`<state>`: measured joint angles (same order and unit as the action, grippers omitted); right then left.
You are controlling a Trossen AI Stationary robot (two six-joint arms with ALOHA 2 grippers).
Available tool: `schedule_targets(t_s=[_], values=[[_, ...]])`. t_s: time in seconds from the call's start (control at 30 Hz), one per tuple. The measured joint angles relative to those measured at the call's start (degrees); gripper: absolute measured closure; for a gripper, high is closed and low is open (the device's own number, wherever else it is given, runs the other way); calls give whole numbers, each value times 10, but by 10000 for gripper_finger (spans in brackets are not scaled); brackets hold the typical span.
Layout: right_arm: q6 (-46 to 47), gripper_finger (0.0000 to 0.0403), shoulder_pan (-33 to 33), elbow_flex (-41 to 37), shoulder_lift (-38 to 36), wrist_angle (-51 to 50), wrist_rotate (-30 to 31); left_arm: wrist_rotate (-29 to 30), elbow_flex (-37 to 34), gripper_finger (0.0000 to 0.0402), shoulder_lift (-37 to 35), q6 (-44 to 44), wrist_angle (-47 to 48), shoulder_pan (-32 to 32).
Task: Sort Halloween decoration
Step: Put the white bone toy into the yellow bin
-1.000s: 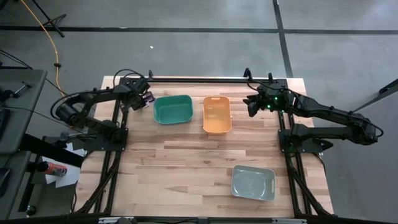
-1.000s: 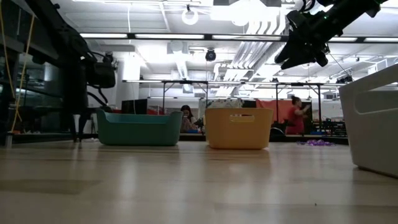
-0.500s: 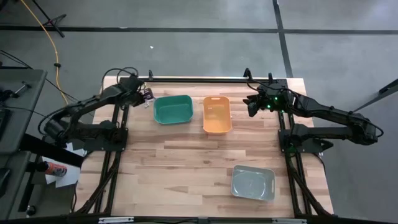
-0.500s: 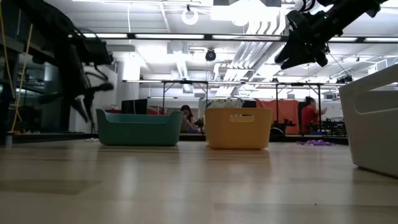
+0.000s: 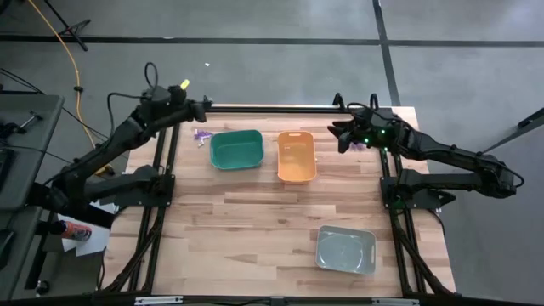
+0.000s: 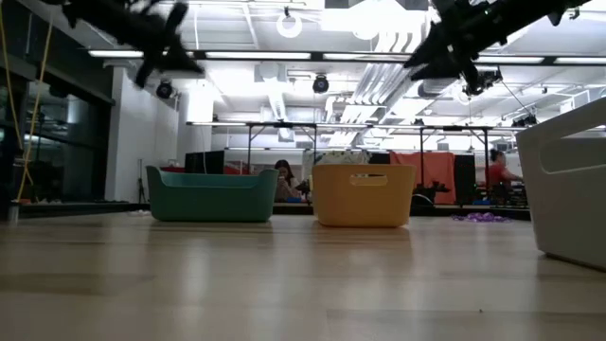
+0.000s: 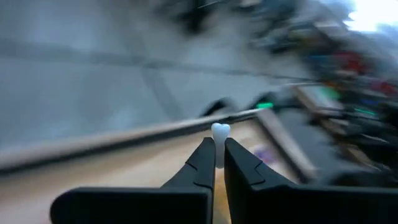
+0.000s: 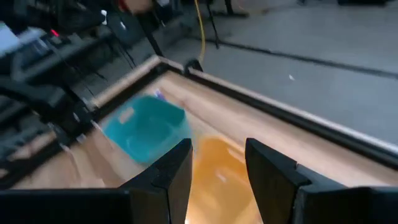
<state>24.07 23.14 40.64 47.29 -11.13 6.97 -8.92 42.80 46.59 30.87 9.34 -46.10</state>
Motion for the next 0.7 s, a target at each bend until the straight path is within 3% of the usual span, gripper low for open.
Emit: schedule_targets(t_s=[0.3, 0.5, 0.7], values=[[-1, 259, 0, 0, 0, 178, -145, -132, 0, 400, 27, -116, -263, 150], [-1, 259, -1, 0, 0, 262, -269, -124, 0, 400, 64, -167, -341, 262], [-1, 259, -1, 0, 0, 266, -278, -66, 0, 400, 85, -210, -340, 309]])
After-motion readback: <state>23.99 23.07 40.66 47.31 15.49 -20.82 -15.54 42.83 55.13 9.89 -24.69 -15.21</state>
